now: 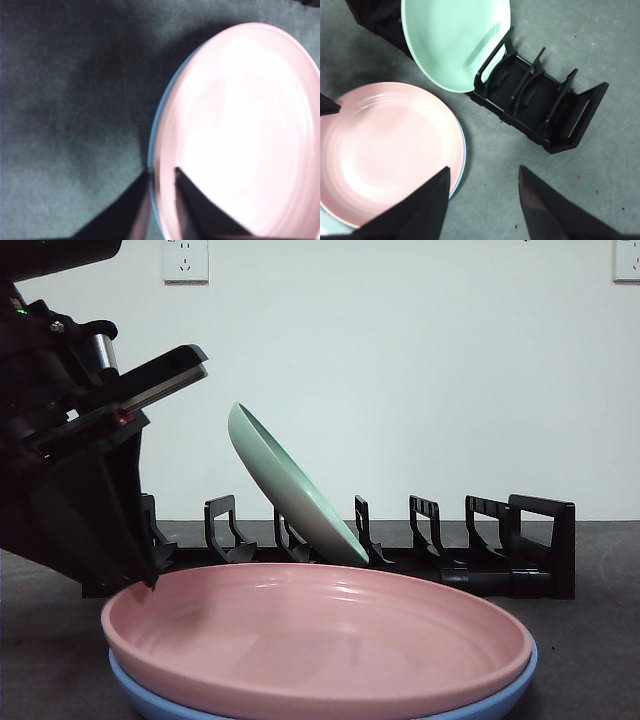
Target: Place the plate
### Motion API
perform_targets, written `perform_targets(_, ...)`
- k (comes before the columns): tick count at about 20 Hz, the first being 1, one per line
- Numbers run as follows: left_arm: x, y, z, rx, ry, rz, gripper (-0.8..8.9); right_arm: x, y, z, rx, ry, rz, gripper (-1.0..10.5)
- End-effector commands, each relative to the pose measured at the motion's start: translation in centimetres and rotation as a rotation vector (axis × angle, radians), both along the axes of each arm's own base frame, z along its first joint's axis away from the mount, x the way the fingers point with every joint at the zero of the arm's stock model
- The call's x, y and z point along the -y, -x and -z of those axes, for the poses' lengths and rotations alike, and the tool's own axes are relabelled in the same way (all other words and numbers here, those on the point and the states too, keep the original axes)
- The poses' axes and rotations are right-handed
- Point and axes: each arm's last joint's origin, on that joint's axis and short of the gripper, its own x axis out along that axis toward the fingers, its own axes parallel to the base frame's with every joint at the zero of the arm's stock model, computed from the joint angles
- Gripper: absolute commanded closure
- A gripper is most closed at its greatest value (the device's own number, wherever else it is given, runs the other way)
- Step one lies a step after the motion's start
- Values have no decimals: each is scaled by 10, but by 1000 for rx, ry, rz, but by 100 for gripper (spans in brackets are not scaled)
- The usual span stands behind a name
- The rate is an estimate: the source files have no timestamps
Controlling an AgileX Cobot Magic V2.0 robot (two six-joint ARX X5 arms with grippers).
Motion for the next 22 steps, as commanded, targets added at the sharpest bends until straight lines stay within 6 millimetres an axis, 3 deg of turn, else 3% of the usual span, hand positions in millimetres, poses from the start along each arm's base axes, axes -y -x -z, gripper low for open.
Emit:
perform_targets(1,3,0,0,7,-8,25,670,-2,1,-6,8,-20,3,729)
perform_targets(4,0,0,-5,12,-14,22,528,-1,1,-5,2,-11,4,729)
perform_targets(8,-20,1,-39,93,-130,71,528,0,2,-4,-9,-3,9,729)
perform_targets(17,-108,23,-150,414,-429,-35,528,-6,1,-5,-44,-74,-41,698)
perform_targets(22,-133,26,-182,495,-461,-191,528,-29,-17,-5,-134,-266,-161,698)
